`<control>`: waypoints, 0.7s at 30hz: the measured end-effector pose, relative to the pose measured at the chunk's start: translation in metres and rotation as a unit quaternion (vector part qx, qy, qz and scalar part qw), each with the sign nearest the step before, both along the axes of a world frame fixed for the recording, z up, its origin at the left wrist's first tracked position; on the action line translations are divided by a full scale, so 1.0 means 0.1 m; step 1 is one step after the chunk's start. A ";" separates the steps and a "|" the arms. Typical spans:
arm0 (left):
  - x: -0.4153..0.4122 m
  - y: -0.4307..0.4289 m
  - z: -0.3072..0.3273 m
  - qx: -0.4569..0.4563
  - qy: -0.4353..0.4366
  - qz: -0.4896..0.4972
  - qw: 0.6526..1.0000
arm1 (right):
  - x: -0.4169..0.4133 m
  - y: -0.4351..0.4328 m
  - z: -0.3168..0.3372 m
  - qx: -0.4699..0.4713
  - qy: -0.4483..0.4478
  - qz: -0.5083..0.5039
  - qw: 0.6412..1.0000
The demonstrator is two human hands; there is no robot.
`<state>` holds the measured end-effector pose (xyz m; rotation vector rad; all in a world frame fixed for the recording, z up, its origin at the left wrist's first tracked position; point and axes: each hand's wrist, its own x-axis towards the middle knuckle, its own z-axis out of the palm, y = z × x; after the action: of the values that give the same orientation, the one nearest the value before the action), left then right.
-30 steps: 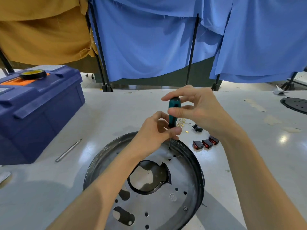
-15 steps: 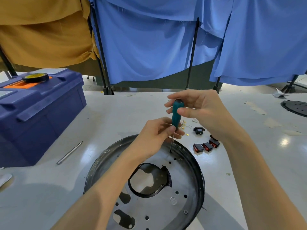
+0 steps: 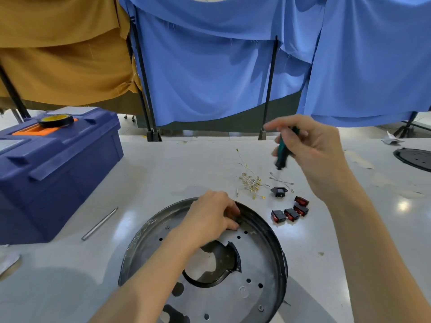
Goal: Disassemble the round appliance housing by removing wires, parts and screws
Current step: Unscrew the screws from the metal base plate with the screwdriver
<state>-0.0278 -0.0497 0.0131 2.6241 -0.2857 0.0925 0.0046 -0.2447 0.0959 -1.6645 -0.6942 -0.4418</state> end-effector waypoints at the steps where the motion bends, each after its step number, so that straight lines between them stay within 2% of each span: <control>1: 0.00 -0.01 0.00 0.018 -0.004 0.000 1.000 | 0.02 -0.01 -0.03 -0.043 0.002 -0.025 0.999; 3: -0.01 -0.04 0.00 0.053 -0.014 -0.002 0.998 | 0.08 0.02 -0.12 -0.168 0.037 -0.042 0.984; 6: -0.04 -0.07 0.02 0.118 -0.034 -0.024 0.992 | 0.13 0.14 -0.28 -0.377 0.117 0.000 0.919; 9: -0.07 -0.13 0.02 0.210 -0.073 -0.032 0.974 | 0.16 0.25 -0.41 -0.484 0.146 0.024 0.863; 13: -0.11 -0.20 0.00 0.309 -0.112 -0.064 0.942 | 0.19 0.29 -0.48 -0.503 0.154 0.019 0.850; 21: -0.11 -0.32 0.03 0.392 -0.107 -0.098 0.908 | 0.19 0.26 -0.46 -0.492 0.174 0.052 0.851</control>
<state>-0.0392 -0.0819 0.0160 3.3607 -0.8043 0.2403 0.0234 -0.2188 0.0504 -2.5558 -0.7806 0.3910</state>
